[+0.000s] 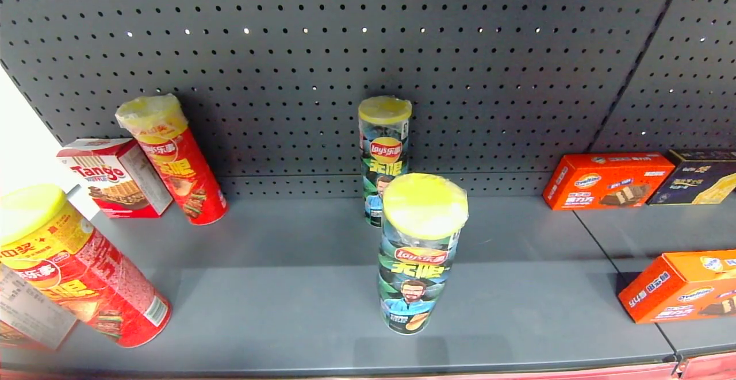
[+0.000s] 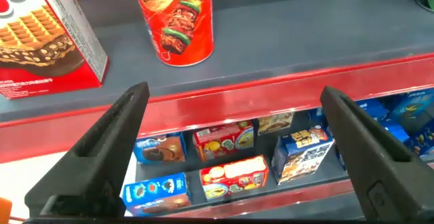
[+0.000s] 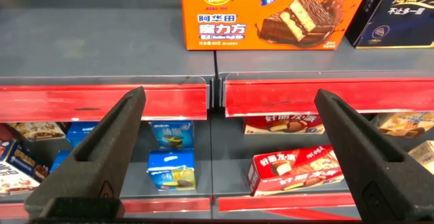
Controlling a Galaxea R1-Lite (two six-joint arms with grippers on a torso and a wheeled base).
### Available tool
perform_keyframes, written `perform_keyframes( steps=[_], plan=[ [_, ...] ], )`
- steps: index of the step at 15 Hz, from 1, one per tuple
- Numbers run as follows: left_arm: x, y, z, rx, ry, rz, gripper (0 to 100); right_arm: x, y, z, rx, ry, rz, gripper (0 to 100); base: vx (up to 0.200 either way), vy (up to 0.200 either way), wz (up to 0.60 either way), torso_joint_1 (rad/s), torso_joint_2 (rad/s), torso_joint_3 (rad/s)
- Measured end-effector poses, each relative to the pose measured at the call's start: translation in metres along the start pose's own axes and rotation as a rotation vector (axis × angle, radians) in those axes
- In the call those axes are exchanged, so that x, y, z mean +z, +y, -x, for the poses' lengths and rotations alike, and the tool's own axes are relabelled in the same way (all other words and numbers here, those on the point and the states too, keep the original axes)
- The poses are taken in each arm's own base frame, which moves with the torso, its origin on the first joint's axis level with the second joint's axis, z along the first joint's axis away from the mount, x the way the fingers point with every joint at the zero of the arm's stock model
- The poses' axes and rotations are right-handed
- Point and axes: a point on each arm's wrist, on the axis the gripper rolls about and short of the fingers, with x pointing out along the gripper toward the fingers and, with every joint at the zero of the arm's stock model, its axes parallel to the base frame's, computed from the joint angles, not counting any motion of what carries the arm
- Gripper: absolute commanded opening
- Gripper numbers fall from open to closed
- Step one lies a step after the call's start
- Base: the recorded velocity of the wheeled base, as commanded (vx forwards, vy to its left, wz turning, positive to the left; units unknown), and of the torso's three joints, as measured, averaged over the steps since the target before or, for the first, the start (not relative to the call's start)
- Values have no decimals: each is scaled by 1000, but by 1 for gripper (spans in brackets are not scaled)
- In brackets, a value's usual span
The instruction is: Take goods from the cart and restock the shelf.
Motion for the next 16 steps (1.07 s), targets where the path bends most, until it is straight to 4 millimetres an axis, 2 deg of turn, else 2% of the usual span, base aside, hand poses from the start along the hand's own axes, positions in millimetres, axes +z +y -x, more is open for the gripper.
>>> perform_keyframes(
  steps=[4,6,8,10,12,14,16],
  plan=[
    [0,0,0,-1,0,0,100,2,0,0,10,-10,10,100,0,0,0,0,0,0],
    [0,0,0,-3,1,0,100,24,0,3,17,-59,-25,100,0,0,0,0,0,0],
    [0,0,0,-4,1,0,100,60,0,-2,41,-77,-54,100,0,0,0,0,0,0],
    [0,0,0,-3,1,0,100,95,0,-19,102,-51,-46,100,0,0,0,0,0,0],
    [0,0,0,-3,1,0,100,121,3,-48,199,-12,-8,100,0,0,0,0,0,0],
    [0,0,0,-3,1,0,100,138,13,-81,316,10,25,100,0,0,0,0,0,0],
    [0,0,0,-4,1,0,100,146,29,-113,412,33,43,100,0,0,0,0,0,0]
  ],
)
